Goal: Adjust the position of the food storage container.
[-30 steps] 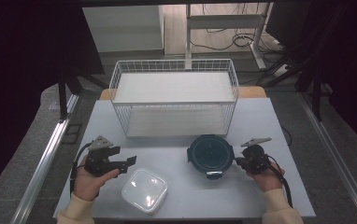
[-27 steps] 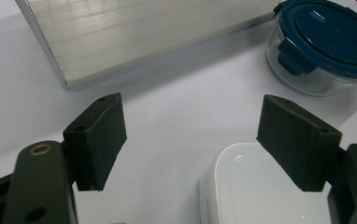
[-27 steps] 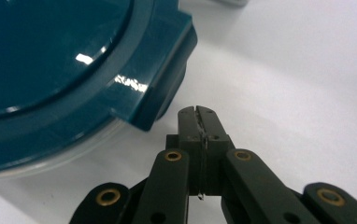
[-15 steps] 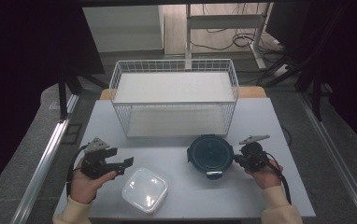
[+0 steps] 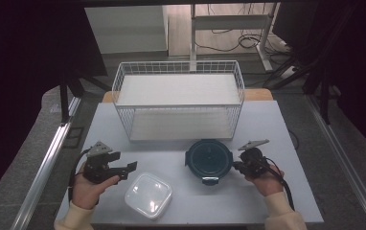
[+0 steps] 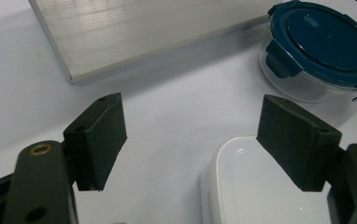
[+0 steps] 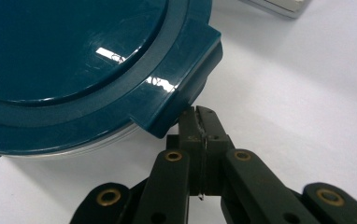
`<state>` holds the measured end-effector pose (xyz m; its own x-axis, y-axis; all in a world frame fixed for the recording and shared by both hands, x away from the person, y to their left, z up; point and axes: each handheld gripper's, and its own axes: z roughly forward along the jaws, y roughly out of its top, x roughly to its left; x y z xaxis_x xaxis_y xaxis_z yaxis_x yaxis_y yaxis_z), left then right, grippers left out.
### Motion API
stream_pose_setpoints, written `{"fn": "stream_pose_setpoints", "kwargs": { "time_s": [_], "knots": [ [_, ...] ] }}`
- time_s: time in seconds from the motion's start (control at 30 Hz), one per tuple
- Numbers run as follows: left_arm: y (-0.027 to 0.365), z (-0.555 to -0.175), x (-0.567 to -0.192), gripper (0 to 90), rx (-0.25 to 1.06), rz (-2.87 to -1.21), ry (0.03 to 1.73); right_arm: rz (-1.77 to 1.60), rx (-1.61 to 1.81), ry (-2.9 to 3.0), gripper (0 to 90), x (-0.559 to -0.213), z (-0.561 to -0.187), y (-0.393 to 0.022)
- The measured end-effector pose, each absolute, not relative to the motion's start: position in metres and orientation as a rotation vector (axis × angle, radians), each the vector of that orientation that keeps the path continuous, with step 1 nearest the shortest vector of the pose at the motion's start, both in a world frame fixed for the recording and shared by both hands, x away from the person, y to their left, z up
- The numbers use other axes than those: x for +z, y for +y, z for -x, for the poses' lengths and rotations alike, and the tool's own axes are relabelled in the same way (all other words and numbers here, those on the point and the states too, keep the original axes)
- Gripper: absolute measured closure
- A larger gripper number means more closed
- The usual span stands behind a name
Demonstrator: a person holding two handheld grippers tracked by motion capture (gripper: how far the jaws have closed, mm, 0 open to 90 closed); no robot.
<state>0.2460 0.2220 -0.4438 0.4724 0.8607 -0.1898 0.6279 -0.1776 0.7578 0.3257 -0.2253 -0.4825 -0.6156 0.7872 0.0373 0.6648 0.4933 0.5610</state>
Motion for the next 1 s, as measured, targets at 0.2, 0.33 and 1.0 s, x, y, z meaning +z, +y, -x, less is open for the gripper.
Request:
{"fn": "stream_pose_setpoints", "kwargs": {
  "time_s": [0.2, 0.33, 1.0],
  "knots": [
    [0.222, -0.247, -0.444, 23.2, 0.348, -1.898, 1.243, -1.231, 0.824, 2.534, 89.8, -0.484, -0.326, -0.216],
    [0.22, -0.247, -0.445, 23.1, 0.343, -1.905, 1.237, -1.212, 0.823, 2.536, 89.8, -0.484, -0.326, -0.211],
    [0.222, -0.247, -0.445, 23.3, 0.336, -1.898, 1.247, -1.151, 0.85, 2.6, 89.8, -0.485, -0.319, -0.186]
  ]
}}
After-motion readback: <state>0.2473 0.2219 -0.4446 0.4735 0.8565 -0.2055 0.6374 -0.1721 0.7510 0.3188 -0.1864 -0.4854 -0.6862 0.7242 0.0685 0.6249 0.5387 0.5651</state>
